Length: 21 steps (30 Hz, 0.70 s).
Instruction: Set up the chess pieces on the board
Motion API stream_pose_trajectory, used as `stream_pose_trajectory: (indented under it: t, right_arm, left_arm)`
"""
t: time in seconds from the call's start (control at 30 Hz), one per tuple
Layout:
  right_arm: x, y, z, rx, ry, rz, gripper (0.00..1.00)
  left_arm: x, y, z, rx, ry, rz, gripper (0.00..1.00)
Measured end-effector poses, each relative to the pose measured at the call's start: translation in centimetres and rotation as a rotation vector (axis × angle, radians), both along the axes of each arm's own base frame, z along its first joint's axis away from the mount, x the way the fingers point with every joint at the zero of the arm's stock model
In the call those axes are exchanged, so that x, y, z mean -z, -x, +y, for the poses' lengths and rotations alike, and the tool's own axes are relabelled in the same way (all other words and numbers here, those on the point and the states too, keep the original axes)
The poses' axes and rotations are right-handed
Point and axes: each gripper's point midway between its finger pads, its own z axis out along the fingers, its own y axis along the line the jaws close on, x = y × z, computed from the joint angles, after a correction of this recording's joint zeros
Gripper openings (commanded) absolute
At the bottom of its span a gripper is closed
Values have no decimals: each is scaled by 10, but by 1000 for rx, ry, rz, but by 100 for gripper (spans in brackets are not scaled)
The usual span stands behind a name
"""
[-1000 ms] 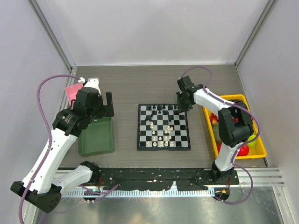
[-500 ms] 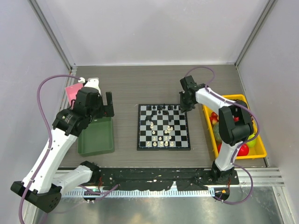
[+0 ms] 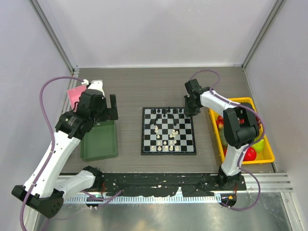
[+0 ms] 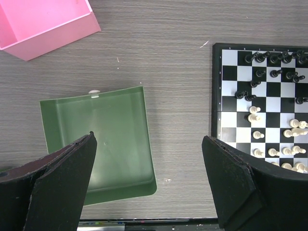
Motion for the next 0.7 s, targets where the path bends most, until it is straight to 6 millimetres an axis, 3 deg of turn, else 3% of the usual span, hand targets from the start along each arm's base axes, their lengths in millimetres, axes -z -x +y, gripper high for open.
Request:
stream_pose_trajectory:
  t: [0.7]
  right_arm:
    - [2,3,3,-16,-14,15,18]
  left_arm:
    - [6,2,1,-1,-2,10,99]
